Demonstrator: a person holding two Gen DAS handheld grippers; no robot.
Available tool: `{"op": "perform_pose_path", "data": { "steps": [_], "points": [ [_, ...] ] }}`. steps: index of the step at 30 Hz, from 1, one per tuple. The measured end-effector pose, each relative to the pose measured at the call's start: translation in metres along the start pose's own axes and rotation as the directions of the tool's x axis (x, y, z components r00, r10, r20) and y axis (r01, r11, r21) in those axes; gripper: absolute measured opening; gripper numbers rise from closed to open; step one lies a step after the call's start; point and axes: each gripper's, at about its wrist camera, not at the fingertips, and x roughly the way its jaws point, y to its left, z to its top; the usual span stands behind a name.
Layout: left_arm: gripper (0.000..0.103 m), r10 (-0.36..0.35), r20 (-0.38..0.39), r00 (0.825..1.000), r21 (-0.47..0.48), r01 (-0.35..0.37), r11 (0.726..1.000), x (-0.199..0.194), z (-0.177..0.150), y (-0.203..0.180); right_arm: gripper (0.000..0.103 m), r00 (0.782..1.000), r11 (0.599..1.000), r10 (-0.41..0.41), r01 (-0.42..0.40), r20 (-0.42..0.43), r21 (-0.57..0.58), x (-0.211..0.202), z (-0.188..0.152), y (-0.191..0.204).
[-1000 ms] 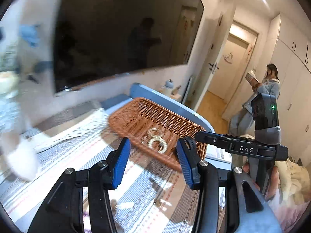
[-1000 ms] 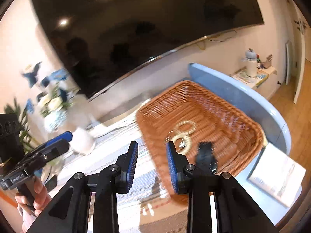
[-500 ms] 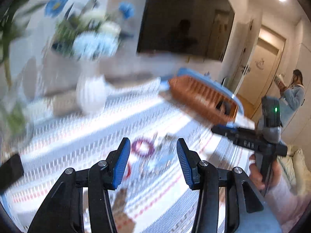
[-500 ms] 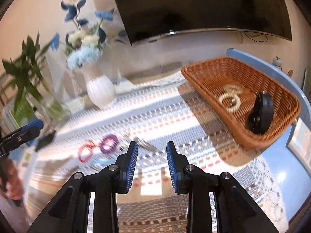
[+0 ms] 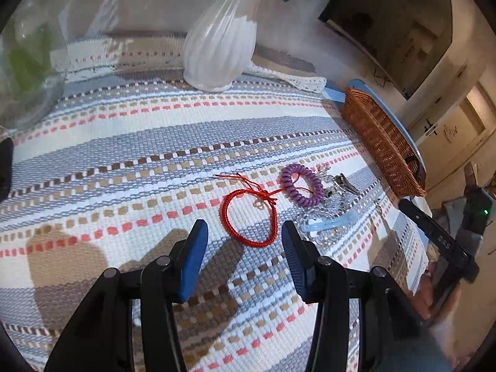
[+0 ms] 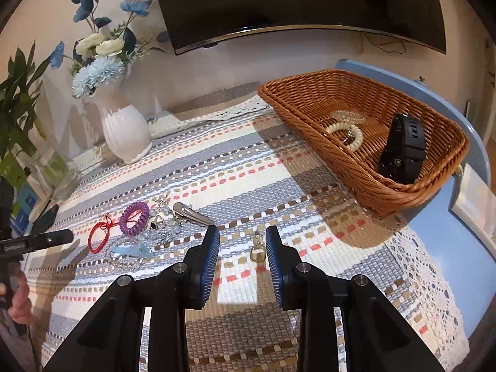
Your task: Organize jewelry
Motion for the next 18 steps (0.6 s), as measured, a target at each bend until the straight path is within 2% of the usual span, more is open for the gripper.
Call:
{"op": "perform_pose_path", "data": {
  "steps": [3,7,9,13,16,18],
  "points": [
    [0.05,-0.002,-0.016,1.0,-0.015,0.001,1.0,0.015,0.0,0.001,0.031,1.0,1.0,0.013,-0.012,-0.027,0.015,-0.002,-0.003,-0.007],
    [0.048,0.048,0.013,0.999,0.042,-0.049,0.998,0.017,0.0,-0.008,0.031,0.989,0.995,0.096,-0.093,-0.108,0.036,0.0,-0.01,-0.022],
    [0.045,0.076,0.026,0.997,0.064,-0.078,0.995,0.019,-0.002,-0.012,0.031,0.989,0.998,0.066,-0.064,-0.132,0.021,0.002,-0.01,-0.023],
    [0.029,0.136,0.049,0.989,0.089,-0.14,0.986,0.022,-0.003,-0.015,0.031,0.986,0.998,-0.04,0.031,-0.159,-0.061,0.012,-0.003,-0.014],
    [0.019,0.166,0.073,0.983,0.096,-0.173,0.98,0.023,-0.004,-0.015,0.031,0.978,0.997,-0.038,0.022,-0.207,-0.08,0.026,0.003,-0.009],
    [0.017,0.162,0.086,0.983,0.091,-0.17,0.981,0.023,-0.004,-0.014,0.031,0.974,0.996,-0.022,0.003,-0.228,-0.084,0.037,0.007,-0.007]
  ]
}}
